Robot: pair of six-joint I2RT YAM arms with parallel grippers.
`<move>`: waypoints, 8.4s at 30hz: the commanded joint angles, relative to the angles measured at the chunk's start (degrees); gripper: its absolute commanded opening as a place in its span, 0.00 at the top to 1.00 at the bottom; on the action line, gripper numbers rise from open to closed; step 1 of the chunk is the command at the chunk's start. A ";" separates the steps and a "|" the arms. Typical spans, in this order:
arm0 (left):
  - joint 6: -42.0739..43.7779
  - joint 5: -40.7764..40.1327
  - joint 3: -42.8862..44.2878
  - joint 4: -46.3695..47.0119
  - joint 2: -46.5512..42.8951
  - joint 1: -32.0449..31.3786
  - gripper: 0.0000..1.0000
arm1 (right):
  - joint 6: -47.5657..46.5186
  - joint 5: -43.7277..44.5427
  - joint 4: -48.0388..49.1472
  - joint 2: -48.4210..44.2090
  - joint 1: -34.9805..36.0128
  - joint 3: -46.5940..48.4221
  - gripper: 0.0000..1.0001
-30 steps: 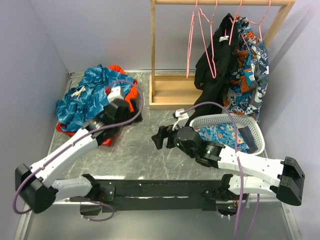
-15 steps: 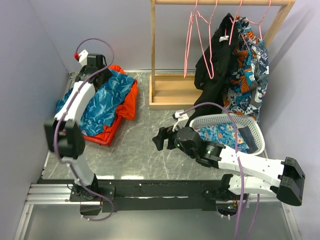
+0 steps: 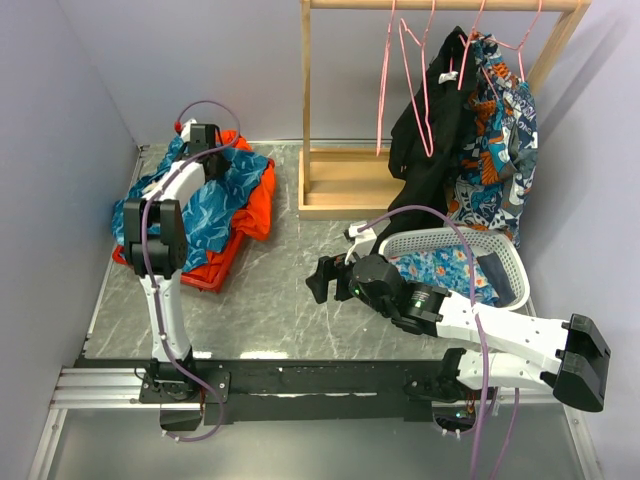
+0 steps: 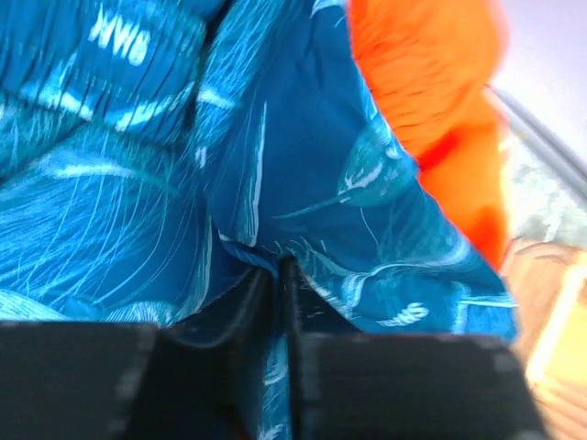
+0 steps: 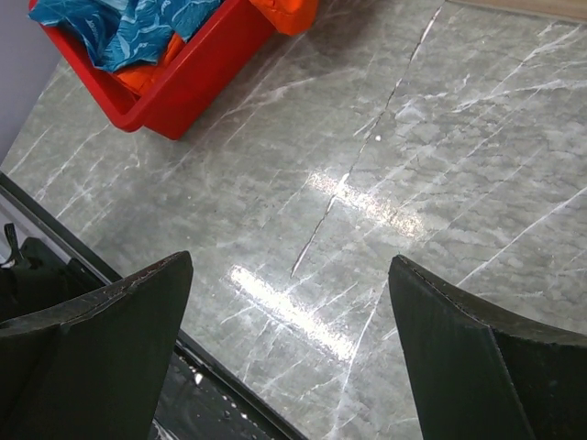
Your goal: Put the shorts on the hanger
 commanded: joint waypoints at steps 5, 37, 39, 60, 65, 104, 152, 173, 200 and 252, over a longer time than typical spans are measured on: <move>3.60 2.18 3.41 5.37 -8.86 0.48 0.96 | -0.73 1.20 0.28 -0.32 -0.06 2.01 0.05; 16.70 17.75 -2.27 -9.83 -54.20 -15.82 0.99 | 0.32 6.65 -6.57 -3.83 -0.15 6.41 0.05; 15.30 18.61 -9.72 -8.79 -59.02 -19.63 0.99 | 1.46 7.27 -9.03 -6.81 -0.15 6.23 0.05; -10.17 3.25 -54.52 -15.53 -67.65 -48.74 0.35 | 8.94 3.60 -7.74 -2.01 -4.18 2.98 0.02; -23.35 -13.62 -51.44 -27.65 -71.70 -48.39 0.09 | 9.38 -0.99 -1.84 9.39 -7.79 6.83 0.03; -12.13 -2.74 -43.96 -22.32 -63.71 -15.87 0.19 | 24.58 -7.85 3.96 55.14 -19.22 37.35 0.41; -3.08 7.48 -44.31 -14.32 -60.63 -24.74 0.43 | 1.62 26.25 -20.64 -3.82 12.23 10.04 1.00; 7.02 -9.95 -27.63 -24.34 -31.81 -45.22 0.38 | 34.78 21.60 -30.05 -3.14 15.14 -8.71 1.00; 5.98 -14.78 -21.90 -29.08 -18.96 -47.16 0.56 | 38.47 22.38 -30.48 -9.02 15.23 -14.16 1.00; -11.69 -19.72 -32.91 -15.22 -62.99 -37.41 0.99 | 6.64 13.34 -24.08 -9.55 -12.19 18.21 1.00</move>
